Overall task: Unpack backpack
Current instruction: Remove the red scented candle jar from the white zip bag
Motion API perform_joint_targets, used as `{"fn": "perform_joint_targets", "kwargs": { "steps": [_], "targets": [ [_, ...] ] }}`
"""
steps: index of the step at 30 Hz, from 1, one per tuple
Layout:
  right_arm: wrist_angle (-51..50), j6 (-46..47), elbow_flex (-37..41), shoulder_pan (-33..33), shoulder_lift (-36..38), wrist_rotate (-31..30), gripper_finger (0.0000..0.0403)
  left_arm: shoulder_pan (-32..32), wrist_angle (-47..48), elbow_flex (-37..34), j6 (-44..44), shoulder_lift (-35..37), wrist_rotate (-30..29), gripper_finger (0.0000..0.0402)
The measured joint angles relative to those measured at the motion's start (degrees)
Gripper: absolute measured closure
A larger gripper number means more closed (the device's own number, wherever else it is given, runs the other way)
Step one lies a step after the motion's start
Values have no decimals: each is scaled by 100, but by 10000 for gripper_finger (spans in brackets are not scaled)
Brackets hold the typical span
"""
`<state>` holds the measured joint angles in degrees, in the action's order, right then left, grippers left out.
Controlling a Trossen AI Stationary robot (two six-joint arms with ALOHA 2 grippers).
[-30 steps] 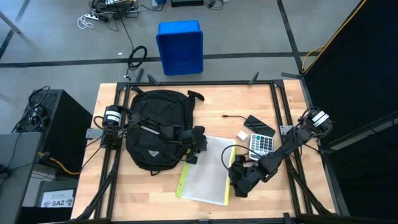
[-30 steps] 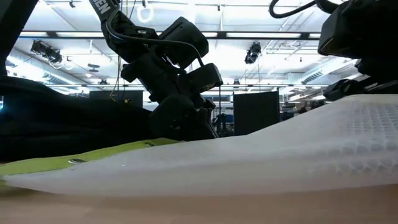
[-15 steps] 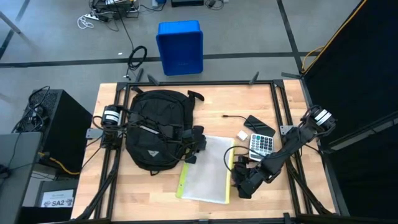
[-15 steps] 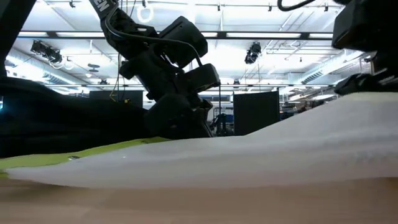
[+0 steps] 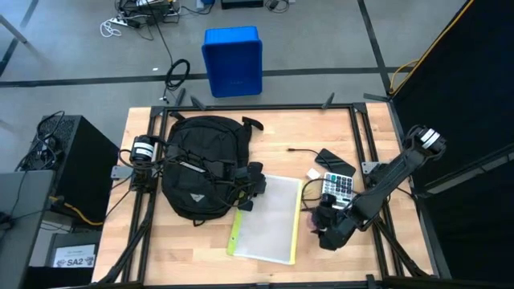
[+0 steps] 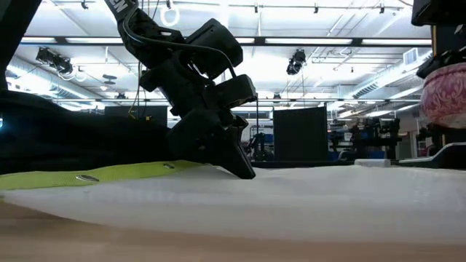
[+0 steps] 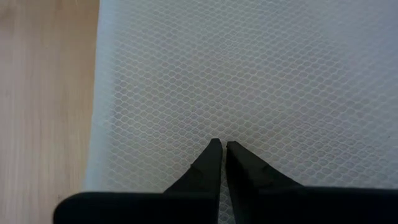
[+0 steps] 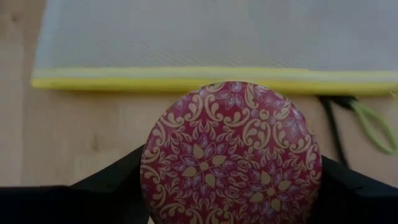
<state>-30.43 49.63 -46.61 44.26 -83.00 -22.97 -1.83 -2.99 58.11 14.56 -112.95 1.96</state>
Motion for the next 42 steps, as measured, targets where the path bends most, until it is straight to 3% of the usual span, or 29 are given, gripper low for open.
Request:
{"fn": "perform_joint_targets", "kwargs": {
  "steps": [5, 10, 14, 21, 34, 42],
  "targets": [
    [-447, 442, 0, 137, 164, 63, 112, 0, -20, 0, -10, 0, 16, 402],
    [-436, 785, 0, 353, 164, 308, 137, 0, -32, 0, -13, 0, 26, 402],
    [-409, 957, 0, 567, 164, 0, 138, 0, -50, -5, -11, 0, 24, 402],
    [-442, 1185, 2, 673, 164, -285, 102, -2, -133, -15, -11, -7, 24, 402],
    [-162, 1397, 429, 677, 182, -359, 196, -2, -142, -15, -11, -7, 22, 402],
    [-393, 1325, 161, 674, 148, -190, 184, -2, -231, -22, -11, -13, 20, 402]
  ]
}}
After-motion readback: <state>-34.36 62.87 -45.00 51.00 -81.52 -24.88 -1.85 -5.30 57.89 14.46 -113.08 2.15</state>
